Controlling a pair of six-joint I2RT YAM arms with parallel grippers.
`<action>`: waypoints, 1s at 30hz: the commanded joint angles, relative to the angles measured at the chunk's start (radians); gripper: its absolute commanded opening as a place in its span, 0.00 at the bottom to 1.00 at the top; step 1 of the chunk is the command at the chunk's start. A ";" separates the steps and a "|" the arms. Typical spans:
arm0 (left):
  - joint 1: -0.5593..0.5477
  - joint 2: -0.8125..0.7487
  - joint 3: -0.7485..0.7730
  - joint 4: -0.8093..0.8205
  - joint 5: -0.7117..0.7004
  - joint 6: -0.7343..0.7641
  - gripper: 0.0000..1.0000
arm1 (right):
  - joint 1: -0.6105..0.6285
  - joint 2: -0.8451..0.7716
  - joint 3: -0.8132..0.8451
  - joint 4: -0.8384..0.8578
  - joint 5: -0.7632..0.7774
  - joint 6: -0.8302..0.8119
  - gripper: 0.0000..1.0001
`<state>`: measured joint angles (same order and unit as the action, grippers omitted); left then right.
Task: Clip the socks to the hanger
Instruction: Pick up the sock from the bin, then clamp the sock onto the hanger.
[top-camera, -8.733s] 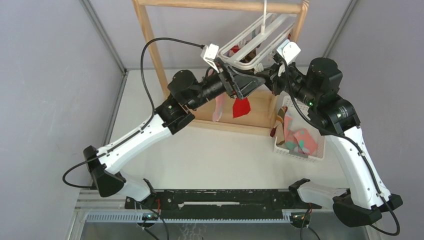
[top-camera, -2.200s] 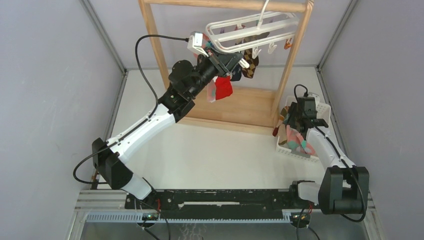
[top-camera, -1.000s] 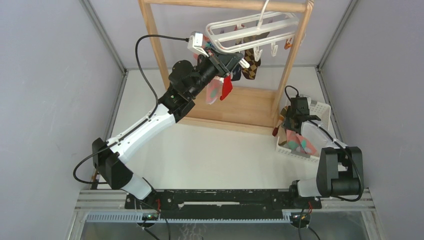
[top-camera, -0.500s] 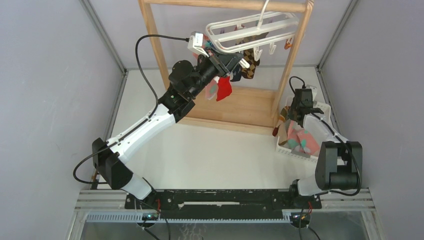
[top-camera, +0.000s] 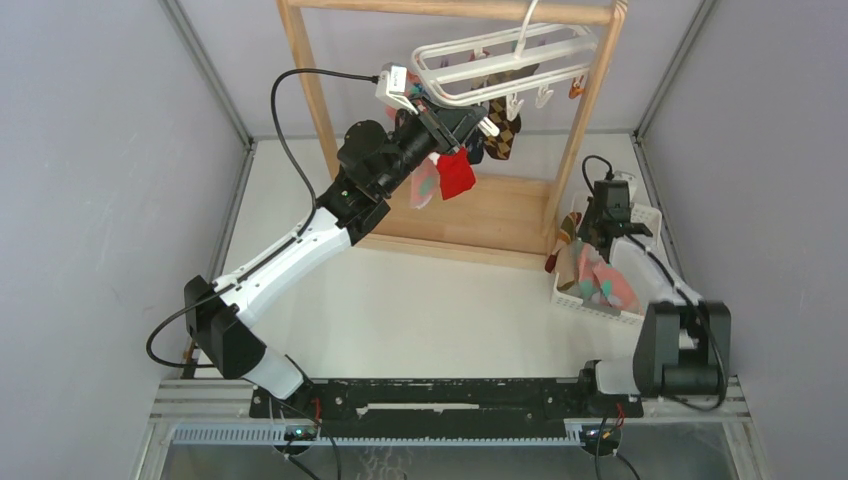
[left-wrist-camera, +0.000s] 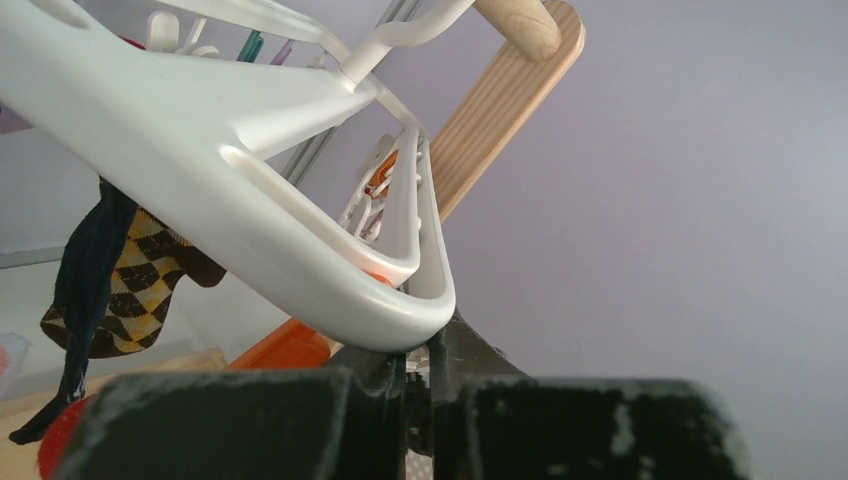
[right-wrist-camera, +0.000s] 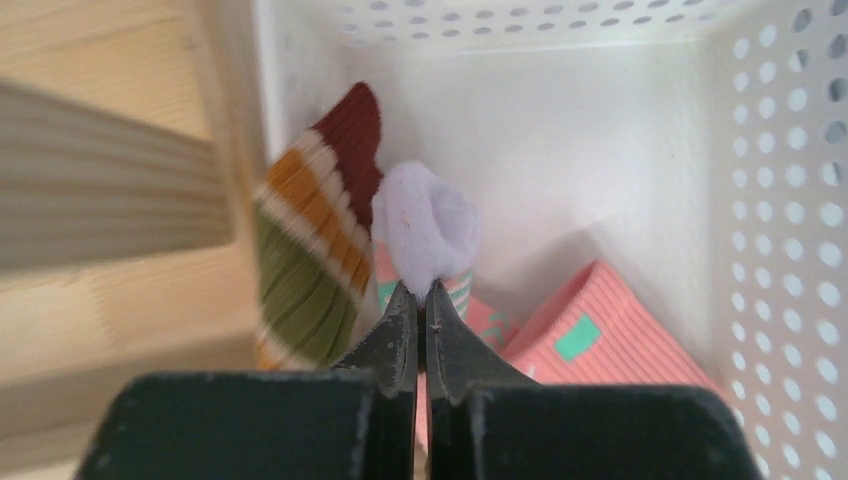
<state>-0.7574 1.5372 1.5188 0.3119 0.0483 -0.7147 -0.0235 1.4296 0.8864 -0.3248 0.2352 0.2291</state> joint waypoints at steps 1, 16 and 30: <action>-0.022 -0.019 0.044 -0.012 0.084 0.002 0.00 | 0.020 -0.285 -0.040 0.072 -0.090 -0.035 0.00; -0.022 -0.012 0.047 0.003 0.114 -0.015 0.00 | 0.119 -0.715 0.075 0.045 -1.012 -0.239 0.00; -0.022 -0.015 0.049 0.006 0.137 -0.022 0.00 | 0.247 -0.544 0.269 0.078 -0.933 -0.269 0.00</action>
<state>-0.7570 1.5372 1.5188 0.3202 0.0689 -0.7151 0.2020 0.8303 1.0885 -0.3027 -0.7250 -0.0280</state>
